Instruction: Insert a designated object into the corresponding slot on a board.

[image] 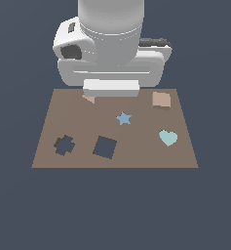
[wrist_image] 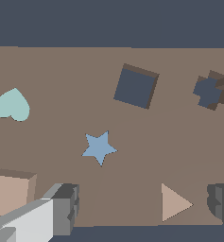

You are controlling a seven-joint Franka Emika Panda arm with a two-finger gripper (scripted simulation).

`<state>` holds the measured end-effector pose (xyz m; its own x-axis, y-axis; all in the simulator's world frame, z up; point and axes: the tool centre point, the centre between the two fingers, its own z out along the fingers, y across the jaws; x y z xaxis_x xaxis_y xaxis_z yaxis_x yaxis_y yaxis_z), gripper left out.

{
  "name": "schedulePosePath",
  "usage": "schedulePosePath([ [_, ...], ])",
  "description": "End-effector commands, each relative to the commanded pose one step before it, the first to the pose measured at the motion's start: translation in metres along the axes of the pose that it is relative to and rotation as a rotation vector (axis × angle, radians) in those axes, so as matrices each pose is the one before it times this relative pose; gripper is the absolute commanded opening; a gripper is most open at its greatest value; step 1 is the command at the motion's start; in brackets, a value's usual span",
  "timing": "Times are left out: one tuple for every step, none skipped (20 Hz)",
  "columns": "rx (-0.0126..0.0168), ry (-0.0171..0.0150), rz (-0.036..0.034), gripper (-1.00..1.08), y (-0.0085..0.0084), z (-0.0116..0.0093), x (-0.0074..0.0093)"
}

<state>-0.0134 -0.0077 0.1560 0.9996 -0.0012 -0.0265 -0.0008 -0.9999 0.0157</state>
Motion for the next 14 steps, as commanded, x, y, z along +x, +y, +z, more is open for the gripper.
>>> schedulePosePath([
  [0.00000, 0.00000, 0.00000, 1.00, 0.00001, 0.00000, 0.00000],
  [0.00000, 0.00000, 0.00000, 1.00, -0.00041, 0.00019, -0.00014],
  [0.00011, 0.00018, 0.00095, 1.00, -0.00065, 0.00047, -0.00045],
  [0.00013, 0.00017, 0.00095, 1.00, -0.00147, 0.00086, -0.00072],
  [0.00022, 0.00029, 0.00165, 1.00, -0.00188, 0.00118, -0.00102],
  [0.00027, 0.00036, 0.00202, 1.00, -0.00248, 0.00153, -0.00131],
  [0.00034, 0.00045, 0.00252, 1.00, -0.00300, 0.00186, -0.00159],
  [0.00038, 0.00051, 0.00286, 1.00, -0.00360, 0.00221, -0.00187],
  [0.00046, 0.00061, 0.00344, 1.00, -0.00404, 0.00252, -0.00215],
  [0.00051, 0.00067, 0.00375, 1.00, -0.00463, 0.00285, -0.00241],
  [0.00057, 0.00075, 0.00421, 1.00, -0.00512, 0.00316, -0.00267],
  [0.00063, 0.00081, 0.00457, 1.00, -0.00564, 0.00347, -0.00291],
  [0.00069, 0.00089, 0.00500, 1.00, -0.00612, 0.00377, -0.00315],
  [0.00074, 0.00096, 0.00539, 1.00, -0.00659, 0.00407, -0.00338],
])
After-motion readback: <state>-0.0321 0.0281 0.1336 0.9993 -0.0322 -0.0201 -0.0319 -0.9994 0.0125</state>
